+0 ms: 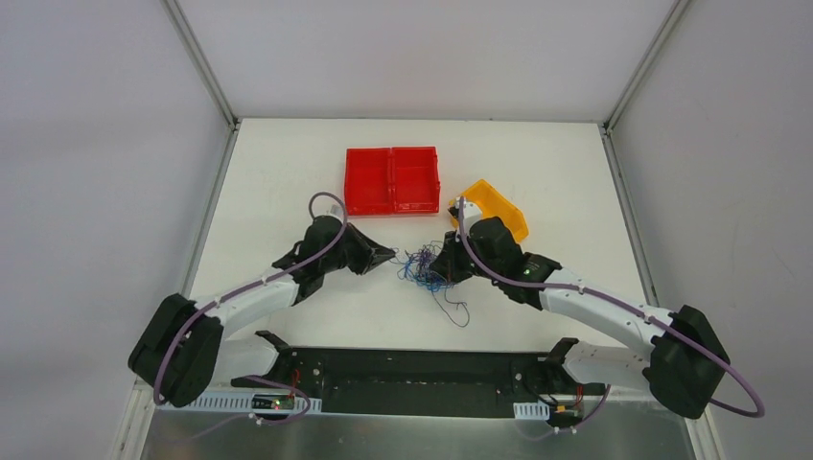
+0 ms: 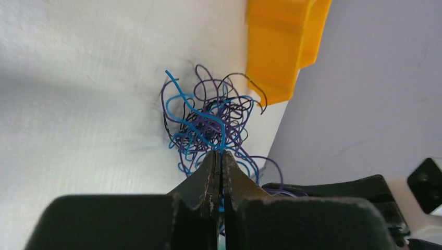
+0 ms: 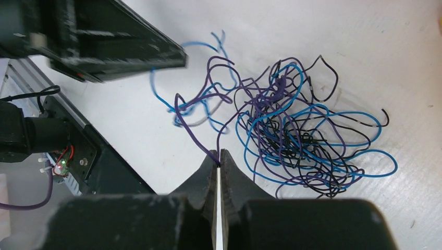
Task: Untangle the cables
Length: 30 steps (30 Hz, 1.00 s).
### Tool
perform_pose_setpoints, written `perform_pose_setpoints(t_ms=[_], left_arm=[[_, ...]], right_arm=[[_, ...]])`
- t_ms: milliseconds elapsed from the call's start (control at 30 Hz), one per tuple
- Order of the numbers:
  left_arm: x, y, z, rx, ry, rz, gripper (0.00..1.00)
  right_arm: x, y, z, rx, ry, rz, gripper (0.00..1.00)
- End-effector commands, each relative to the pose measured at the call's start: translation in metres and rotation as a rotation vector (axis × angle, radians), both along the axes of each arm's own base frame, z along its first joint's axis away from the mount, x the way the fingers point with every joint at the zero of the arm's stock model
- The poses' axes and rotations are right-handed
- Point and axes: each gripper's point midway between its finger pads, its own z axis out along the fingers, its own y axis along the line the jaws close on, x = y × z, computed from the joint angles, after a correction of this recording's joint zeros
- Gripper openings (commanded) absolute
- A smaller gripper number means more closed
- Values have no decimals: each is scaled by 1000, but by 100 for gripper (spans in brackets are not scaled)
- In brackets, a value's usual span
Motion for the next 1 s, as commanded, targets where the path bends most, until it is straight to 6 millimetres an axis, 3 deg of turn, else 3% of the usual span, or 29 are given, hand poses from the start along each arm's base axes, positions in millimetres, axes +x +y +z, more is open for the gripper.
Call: perform_pose_setpoints(t_ms=[0,133,233,400,567,767,867,967], left_arm=[[15,48,22,155,-130,115,0],[17,102,36,346,-204,217,0],[17,137,43,458,-235,291,0],[14,181,53,643,-259,395,0],[11,219,69,791,-282,525,0],[-19,294,104,1034,-278,844,0],[-31,310,119,1048,-309,938,0],[-30,305,118,1028,-316,913,0]], right_arm=[[5,-5,8,16,-34,-43,0],[8,-14,4,0,-40,-92,0],[14,-31,-7,-53,-40,-184,0],[28,-65,-18,-135,-51,-374,0],[33,-85,-20,-168,-65,-474,0],[44,-128,-28,-284,-67,-706,0],[43,-129,-32,-288,-49,-709,0],[43,-125,-34,-282,-39,-695,0]])
